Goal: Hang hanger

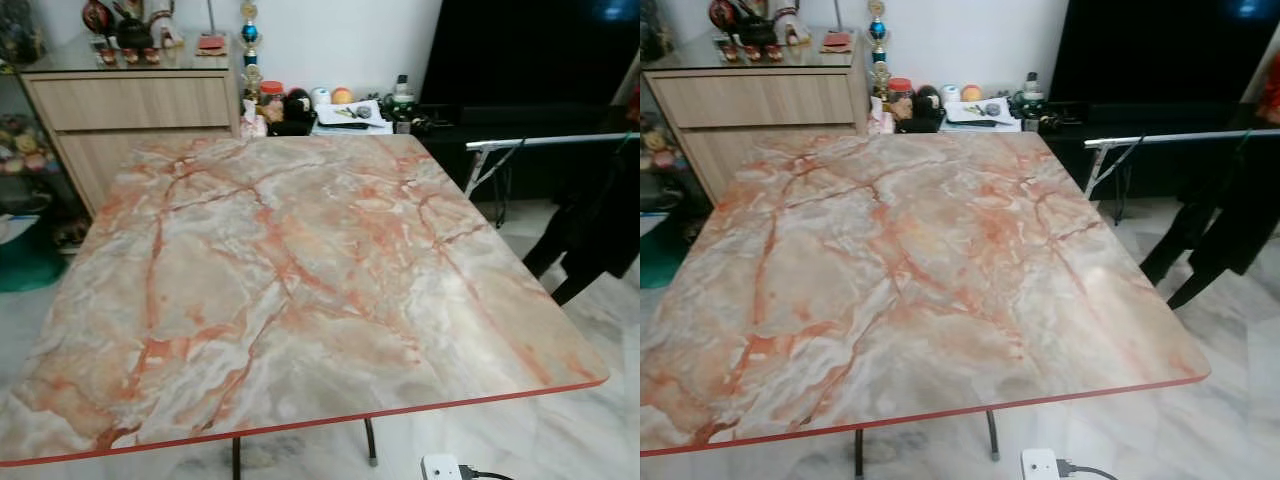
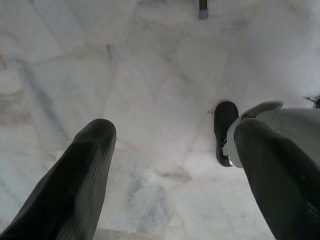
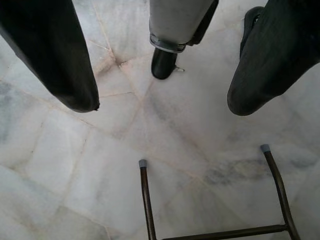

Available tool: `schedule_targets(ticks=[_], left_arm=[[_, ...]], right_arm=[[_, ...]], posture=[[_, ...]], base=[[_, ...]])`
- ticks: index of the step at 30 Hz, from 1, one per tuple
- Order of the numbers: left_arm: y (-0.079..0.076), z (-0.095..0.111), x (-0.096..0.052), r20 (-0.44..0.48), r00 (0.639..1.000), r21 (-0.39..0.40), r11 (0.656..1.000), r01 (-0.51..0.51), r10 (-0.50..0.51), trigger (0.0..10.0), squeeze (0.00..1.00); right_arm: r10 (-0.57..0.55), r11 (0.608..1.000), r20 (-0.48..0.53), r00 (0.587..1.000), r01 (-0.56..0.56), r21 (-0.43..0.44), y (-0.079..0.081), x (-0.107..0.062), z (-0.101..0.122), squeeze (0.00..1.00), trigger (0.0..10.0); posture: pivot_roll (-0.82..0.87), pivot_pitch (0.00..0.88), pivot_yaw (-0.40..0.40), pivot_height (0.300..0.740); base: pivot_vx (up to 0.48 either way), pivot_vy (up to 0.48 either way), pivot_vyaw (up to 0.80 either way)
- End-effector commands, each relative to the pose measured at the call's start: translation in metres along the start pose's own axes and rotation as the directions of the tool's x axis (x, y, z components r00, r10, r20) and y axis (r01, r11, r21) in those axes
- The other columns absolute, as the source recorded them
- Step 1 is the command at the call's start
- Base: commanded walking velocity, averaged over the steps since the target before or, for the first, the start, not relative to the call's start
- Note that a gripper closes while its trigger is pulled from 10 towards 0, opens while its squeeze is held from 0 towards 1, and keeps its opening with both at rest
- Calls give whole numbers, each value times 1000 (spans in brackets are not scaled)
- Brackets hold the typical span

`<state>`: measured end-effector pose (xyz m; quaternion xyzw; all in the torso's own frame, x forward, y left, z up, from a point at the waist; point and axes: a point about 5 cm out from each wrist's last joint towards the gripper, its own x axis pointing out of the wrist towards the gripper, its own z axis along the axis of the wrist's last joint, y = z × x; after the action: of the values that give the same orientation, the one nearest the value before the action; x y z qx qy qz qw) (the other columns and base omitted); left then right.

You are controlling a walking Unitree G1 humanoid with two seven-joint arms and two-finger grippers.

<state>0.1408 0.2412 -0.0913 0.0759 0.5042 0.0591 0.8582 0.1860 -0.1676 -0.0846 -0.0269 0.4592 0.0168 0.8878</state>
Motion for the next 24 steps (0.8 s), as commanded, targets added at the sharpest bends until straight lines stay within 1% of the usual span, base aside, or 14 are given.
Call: schedule_targets(ticks=[1, 5, 9, 15, 24], left_arm=[[-21, 37, 5, 88, 991, 48, 994, 99, -102, 10000, 0], [-23, 34, 5, 84, 991, 54, 993, 102, -106, 10000, 0], [-25, 31, 5, 72, 992, 43, 994, 104, -107, 10000, 0], [-27, 29, 4, 67, 991, 34, 993, 111, -113, 10000, 0], [-30, 29, 4, 65, 989, 43, 991, 129, -132, 10000, 0]], right_arm=[[-67, 891, -56, 996, 85, 447, -37, -7, -20, 0, 10000], [-68, 896, -63, 996, 89, 434, -39, -8, -21, 0, 10000], [-67, 901, -65, 996, 89, 424, -41, -8, -22, 0, 10000], [-65, 908, -60, 996, 84, 410, -44, -9, -22, 0, 10000], [-67, 911, -52, 996, 83, 405, -46, -10, -23, 0, 10000]], posture=[[185, 0, 59, 740], [188, 0, 47, 740], [186, 0, 34, 740], [178, 0, 28, 740], [148, 0, 28, 740]], base=[[0, 0, 0], [0, -385, 0], [0, -430, 0], [0, -443, 0], [0, -472, 0]])
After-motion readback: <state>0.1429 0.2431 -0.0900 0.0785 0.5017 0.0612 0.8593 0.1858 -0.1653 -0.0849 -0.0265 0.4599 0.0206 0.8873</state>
